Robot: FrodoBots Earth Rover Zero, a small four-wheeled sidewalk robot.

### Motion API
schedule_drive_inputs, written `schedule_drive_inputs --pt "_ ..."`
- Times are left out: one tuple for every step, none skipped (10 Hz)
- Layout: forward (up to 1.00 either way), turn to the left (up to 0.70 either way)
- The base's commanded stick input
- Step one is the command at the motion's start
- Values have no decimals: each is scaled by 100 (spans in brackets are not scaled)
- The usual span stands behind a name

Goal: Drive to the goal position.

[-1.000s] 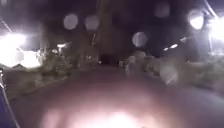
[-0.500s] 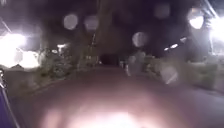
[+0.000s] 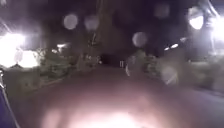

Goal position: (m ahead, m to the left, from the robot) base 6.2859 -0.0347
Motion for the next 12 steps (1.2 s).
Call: schedule_drive_inputs --pt "50 0" --pt "50 0" --pt "50 0" --pt "50 0" --pt "50 0" --pt "50 0" --pt "50 0" --pt "50 0" --pt "50 0" --pt "50 0" --pt "50 0" --pt "50 0"
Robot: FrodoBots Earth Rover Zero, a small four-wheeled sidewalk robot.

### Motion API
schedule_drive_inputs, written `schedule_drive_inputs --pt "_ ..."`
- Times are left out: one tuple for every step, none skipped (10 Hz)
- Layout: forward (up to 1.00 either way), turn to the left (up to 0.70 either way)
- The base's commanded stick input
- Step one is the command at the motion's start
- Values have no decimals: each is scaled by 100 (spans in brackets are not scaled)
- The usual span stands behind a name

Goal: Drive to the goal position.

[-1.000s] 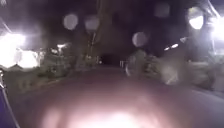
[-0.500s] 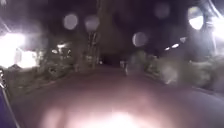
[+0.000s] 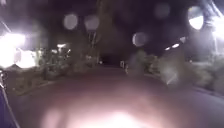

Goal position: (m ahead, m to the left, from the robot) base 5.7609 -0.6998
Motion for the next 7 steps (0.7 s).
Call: schedule_drive_inputs --pt "50 0" --pt "50 0" --pt "50 0" --pt "50 0" --pt "50 0" --pt "50 0" --pt "50 0"
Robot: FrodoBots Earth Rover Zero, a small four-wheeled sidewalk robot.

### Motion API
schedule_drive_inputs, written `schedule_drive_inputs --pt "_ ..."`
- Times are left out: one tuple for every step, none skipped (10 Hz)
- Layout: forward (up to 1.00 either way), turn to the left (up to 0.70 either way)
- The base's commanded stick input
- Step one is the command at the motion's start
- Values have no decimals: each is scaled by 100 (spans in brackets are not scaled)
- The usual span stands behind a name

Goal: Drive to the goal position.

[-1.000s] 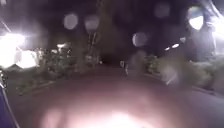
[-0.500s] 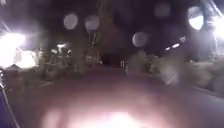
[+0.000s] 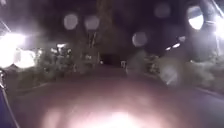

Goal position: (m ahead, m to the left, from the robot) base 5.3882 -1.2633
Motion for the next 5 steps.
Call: schedule_drive_inputs --pt "50 0" --pt "50 0" --pt "50 0" --pt "50 0" --pt "50 0"
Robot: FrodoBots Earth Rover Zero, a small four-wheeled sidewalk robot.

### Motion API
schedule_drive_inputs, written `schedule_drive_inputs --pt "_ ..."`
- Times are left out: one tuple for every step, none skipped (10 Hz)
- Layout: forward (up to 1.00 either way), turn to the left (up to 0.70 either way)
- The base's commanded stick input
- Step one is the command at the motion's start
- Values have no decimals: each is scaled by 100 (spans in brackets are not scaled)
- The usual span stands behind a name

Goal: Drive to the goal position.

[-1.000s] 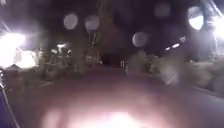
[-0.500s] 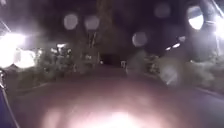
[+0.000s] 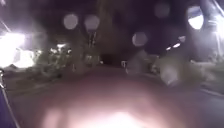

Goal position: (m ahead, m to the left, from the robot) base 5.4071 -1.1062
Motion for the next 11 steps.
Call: schedule_drive_inputs --pt "50 0" --pt "50 0" --pt "50 0" --pt "50 0" --pt "50 0" --pt "50 0" --pt "50 0" --pt "50 0" --pt "50 0" --pt "50 0" --pt "50 0"
